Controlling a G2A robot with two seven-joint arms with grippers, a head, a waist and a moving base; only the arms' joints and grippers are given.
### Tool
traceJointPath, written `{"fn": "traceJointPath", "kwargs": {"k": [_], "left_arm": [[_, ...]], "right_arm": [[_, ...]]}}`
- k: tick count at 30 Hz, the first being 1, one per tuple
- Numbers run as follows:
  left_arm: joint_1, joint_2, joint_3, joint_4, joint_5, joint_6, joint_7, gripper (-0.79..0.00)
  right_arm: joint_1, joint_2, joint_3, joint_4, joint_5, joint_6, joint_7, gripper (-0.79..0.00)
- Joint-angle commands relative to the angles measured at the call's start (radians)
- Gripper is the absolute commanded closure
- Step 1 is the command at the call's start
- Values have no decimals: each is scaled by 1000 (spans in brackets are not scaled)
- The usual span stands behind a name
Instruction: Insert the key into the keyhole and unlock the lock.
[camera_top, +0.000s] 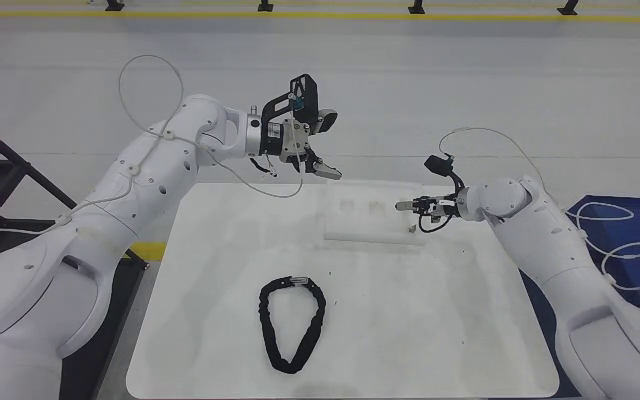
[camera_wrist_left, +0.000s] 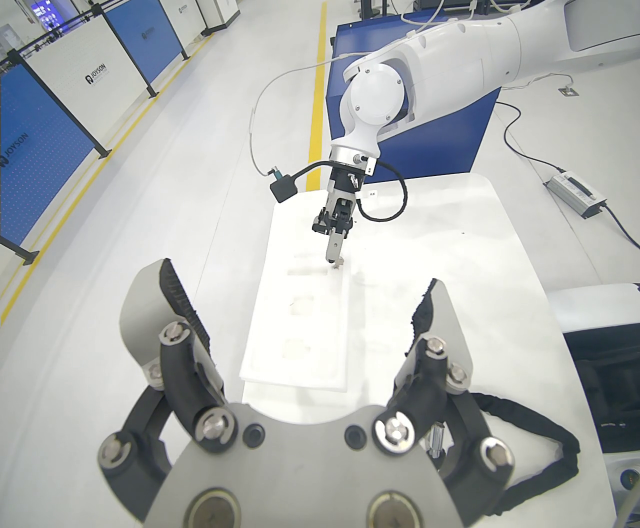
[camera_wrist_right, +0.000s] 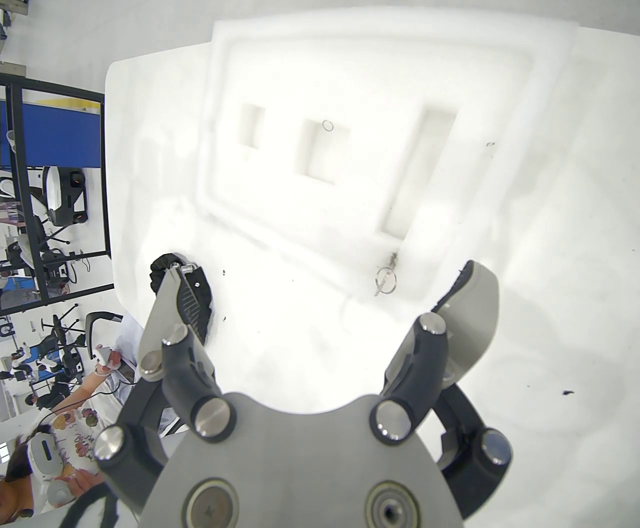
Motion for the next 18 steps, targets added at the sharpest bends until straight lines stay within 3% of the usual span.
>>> {"fn": "traceJointPath", "kwargs": {"k": [1, 11, 18], "left_arm": [[0, 0, 0, 0, 0, 0, 0, -785], [0, 0, 0, 0, 0, 0, 0, -785], [0, 0, 0, 0, 0, 0, 0, -785]], "right_arm": [[-14, -1, -2, -20, -8, 19, -7, -785], [-28, -31, -64, -129, -168, 239, -20, -785], [-26, -55, -84, -129, -210, 312, -16, -785]]}}
